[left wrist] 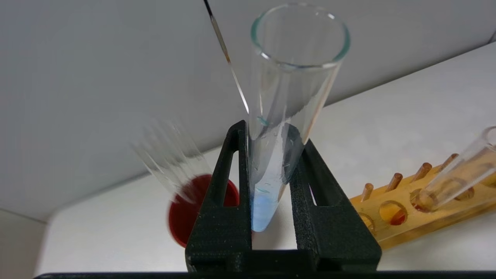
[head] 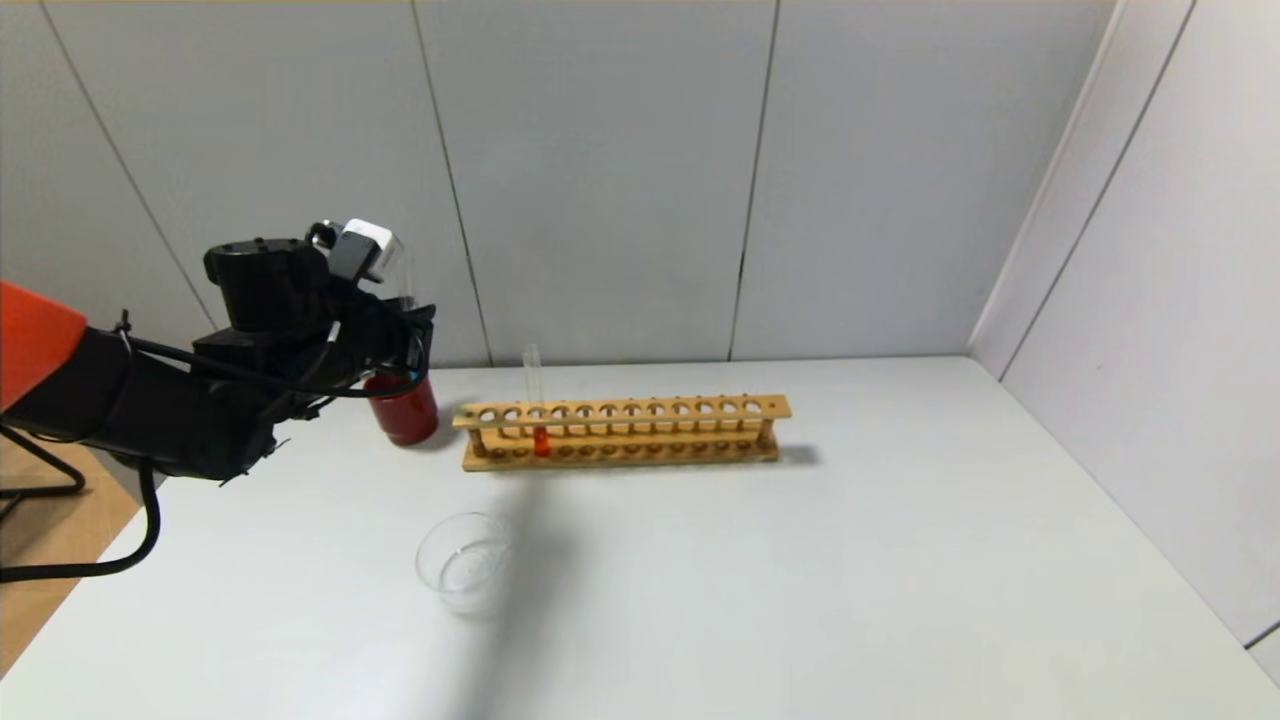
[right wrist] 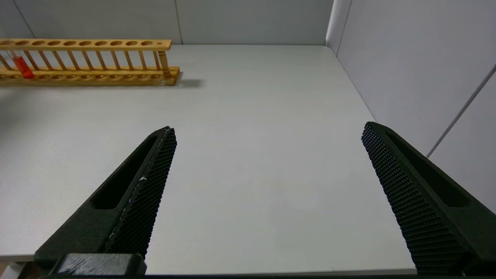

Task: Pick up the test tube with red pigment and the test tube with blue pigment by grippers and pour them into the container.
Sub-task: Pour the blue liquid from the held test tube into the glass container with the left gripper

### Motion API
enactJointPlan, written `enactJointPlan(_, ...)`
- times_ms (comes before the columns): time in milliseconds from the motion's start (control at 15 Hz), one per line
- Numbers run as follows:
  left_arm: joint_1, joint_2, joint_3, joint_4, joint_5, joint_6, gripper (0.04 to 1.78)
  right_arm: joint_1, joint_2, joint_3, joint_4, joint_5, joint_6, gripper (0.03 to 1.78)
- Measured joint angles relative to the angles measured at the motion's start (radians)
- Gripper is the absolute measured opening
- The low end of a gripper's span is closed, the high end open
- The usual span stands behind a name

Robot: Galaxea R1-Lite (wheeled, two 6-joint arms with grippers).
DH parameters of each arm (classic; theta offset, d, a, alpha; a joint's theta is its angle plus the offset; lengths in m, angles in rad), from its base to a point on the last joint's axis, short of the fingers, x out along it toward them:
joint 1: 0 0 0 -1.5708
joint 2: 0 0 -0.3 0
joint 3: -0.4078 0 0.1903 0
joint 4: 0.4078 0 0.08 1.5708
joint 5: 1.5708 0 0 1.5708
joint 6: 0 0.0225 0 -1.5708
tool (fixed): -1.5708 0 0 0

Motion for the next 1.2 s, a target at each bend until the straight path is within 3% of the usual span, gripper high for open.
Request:
enactJointPlan(467, 0.013, -0.215, 0.0, 0.157, 0.0, 0.018, 0.34, 0.001, 0.0, 0.0, 0.0, -0.001, 0.0, 1.75)
enactJointPlan(867, 0.015, -0.423, -0.062, 0.484, -0.005, 0.028, 0.34, 0.001, 0.0, 0.0, 0.0, 0.0, 0.0, 1.75)
enactJointPlan(1200, 0.015, -0.477, -0.07, 0.494, -0.014, 0.139, 0.34, 0.001, 0.0, 0.0, 0.0, 0.0, 0.0, 1.75)
